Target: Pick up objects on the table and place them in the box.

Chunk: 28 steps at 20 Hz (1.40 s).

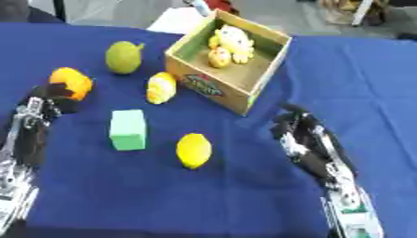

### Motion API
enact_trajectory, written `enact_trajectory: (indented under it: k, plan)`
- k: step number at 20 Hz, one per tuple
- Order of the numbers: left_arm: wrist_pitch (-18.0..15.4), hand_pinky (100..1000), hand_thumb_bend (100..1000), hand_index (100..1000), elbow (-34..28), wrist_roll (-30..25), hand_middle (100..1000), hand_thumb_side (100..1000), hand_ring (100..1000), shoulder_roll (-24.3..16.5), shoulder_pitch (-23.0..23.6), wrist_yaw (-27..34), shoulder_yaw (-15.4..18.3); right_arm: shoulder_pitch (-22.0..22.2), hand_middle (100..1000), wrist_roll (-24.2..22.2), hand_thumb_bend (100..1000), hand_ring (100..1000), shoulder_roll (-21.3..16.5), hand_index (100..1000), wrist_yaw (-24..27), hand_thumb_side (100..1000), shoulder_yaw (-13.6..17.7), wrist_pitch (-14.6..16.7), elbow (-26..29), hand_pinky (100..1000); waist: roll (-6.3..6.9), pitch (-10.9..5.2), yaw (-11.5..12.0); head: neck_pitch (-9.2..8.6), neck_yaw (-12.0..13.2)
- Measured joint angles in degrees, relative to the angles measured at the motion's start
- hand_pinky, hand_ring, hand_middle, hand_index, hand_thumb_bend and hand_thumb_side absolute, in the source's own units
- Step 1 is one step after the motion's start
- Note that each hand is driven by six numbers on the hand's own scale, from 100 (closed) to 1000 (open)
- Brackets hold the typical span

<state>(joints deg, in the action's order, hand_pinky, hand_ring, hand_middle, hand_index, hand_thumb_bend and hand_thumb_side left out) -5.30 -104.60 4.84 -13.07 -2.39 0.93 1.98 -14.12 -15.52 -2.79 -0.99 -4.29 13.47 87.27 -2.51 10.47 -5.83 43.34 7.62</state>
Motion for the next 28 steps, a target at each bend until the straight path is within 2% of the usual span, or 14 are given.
enact_trajectory:
  k: [11,13,15,18,21,23,28]
  plan:
    - [0.02,671,100,766,0.00,0.02,643,820,664,-0.04,-0.19,-0.06,0.00,0.01,664,0.02,100,654,0.00,890,0.00,414,0.00,-0.02,0.00,636,0.00,0.00,-0.14,0.01,-0.15]
    - [0.06,673,100,767,0.00,0.06,646,791,667,-0.29,-0.52,-0.31,0.02,0.02,664,0.02,100,654,0.00,890,0.00,414,0.00,-0.02,0.00,636,0.02,0.00,-0.16,0.01,-0.18]
    - [0.14,682,100,774,-0.03,0.11,655,701,678,-1.37,-1.41,-0.86,0.05,0.04,664,0.02,100,654,0.00,890,0.00,414,0.00,-0.02,0.00,637,0.02,0.00,-0.20,0.01,-0.23]
    - [0.78,707,100,803,-0.39,-0.70,684,564,702,-4.82,-3.31,-3.52,0.16,0.07,664,0.02,100,654,-0.05,890,0.00,415,0.01,-0.02,0.00,636,0.03,0.00,-0.23,0.01,-0.37]
    - [1.83,744,100,848,-0.47,-4.14,724,464,730,-10.57,-6.21,-8.69,-0.69,0.32,664,0.02,100,654,-0.10,890,-0.01,414,0.01,-0.02,0.00,637,0.04,-0.15,-0.43,0.00,-0.71]
    - [2.21,774,100,883,-0.55,-8.18,753,449,753,-14.85,-8.52,-13.10,-2.16,0.49,664,0.02,100,654,-0.25,890,-0.02,414,0.01,-0.02,0.00,637,0.16,-0.37,-0.49,0.00,-0.79]
    - [1.51,810,100,925,-0.67,-23.03,793,492,779,-24.97,-16.19,-20.90,-8.63,0.53,664,-0.12,100,654,-0.59,890,-0.17,414,-0.01,0.02,-0.01,637,0.83,-0.86,-0.99,0.02,-0.91]
